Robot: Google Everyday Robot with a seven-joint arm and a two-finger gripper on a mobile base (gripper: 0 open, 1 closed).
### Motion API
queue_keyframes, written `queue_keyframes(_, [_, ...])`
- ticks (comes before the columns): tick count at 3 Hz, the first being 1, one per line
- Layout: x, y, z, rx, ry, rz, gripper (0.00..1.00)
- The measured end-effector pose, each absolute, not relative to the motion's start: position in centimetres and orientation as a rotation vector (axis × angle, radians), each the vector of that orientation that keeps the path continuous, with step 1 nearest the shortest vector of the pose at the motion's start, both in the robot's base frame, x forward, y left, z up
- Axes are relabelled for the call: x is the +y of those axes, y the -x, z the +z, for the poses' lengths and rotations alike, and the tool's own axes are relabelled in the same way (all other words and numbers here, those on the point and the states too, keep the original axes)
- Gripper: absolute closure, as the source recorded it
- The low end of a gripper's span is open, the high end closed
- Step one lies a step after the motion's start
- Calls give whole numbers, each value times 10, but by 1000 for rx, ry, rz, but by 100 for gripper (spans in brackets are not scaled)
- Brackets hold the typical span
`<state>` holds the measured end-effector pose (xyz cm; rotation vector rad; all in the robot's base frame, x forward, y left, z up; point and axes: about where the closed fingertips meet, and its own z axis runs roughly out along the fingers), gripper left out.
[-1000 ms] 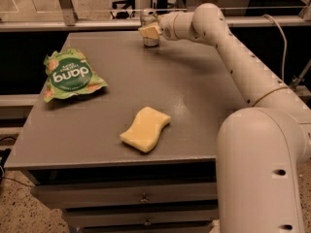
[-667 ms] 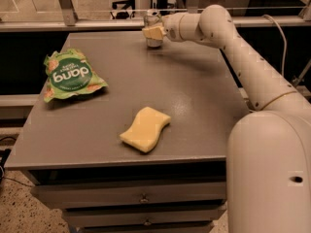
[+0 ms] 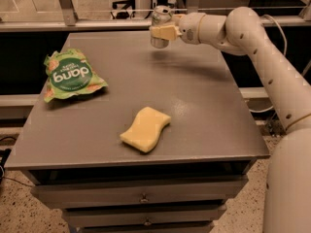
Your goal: Pick 7up can
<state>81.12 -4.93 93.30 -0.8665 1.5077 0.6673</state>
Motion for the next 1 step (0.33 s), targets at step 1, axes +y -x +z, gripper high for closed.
queue_keyframes(1, [-59,-774,963,1452,882,715,100])
